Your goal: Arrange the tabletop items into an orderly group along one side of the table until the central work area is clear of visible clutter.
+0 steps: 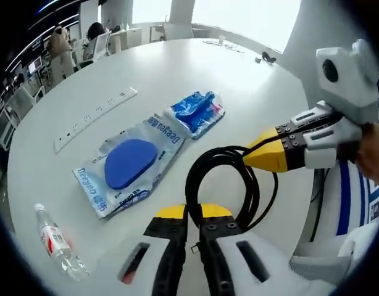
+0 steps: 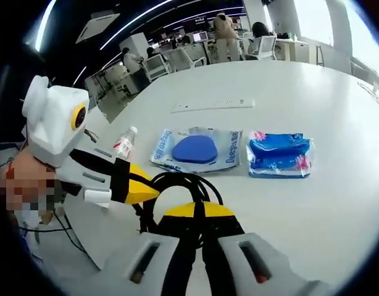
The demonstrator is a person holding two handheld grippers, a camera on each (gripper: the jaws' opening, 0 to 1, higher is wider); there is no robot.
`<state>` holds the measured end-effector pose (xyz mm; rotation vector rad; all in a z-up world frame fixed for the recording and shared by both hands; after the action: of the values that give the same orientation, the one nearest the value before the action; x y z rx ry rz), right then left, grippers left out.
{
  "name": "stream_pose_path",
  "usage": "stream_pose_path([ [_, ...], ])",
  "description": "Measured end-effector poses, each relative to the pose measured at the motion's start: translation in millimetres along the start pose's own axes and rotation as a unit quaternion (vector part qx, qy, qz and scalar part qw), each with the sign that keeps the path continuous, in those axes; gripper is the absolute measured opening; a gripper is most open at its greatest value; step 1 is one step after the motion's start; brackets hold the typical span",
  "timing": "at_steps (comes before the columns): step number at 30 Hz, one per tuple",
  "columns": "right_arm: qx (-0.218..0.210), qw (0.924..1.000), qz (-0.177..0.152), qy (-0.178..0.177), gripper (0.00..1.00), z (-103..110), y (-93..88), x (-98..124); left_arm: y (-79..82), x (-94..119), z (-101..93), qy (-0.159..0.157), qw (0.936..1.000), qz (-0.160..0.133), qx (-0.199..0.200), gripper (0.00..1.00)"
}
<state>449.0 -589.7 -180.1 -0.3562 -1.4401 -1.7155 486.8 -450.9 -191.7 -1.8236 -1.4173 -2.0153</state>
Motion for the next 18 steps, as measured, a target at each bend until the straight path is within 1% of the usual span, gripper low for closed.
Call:
stream_pose_path([
  [5, -0.003, 1.0, -0.006, -0.006, 0.0, -9, 4.6, 4, 14.1, -2, -1.0, -0.007, 1.0, -0.002, -0.005, 0.03],
  [9, -0.006, 0.9999, -0.007, -0.013, 0.0, -19, 5.6, 7, 21.6, -11, -4.7, -0.016, 0.9999, 0.002, -0.007, 0.03],
  [14, -0.01, 0.9998, -0.004, -0.019, 0.0, -33, 3.2, 6, 26.9, -24, -8.6, -0.027, 0.9996, 0.008, -0.003, 0.03],
  [18, -0.015, 0.9996, 0.003, -0.022, 0.0, -43, -1.1, -1, 27.6, -34, -9.8, -0.031, 0.9994, 0.016, 0.004, 0.03],
])
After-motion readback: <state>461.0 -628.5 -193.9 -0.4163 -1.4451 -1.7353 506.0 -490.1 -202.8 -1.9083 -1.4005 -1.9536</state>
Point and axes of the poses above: the point that each gripper's makers call its tool centre point, and the gripper's own axes: x roughly backward along the fingers, z roughly to its left, y roughly out of its top, the point moved 8 cm from there along x, roughly backward along the fingers, and after that the axes turned 1 degree about y, right-handed, at the moved point
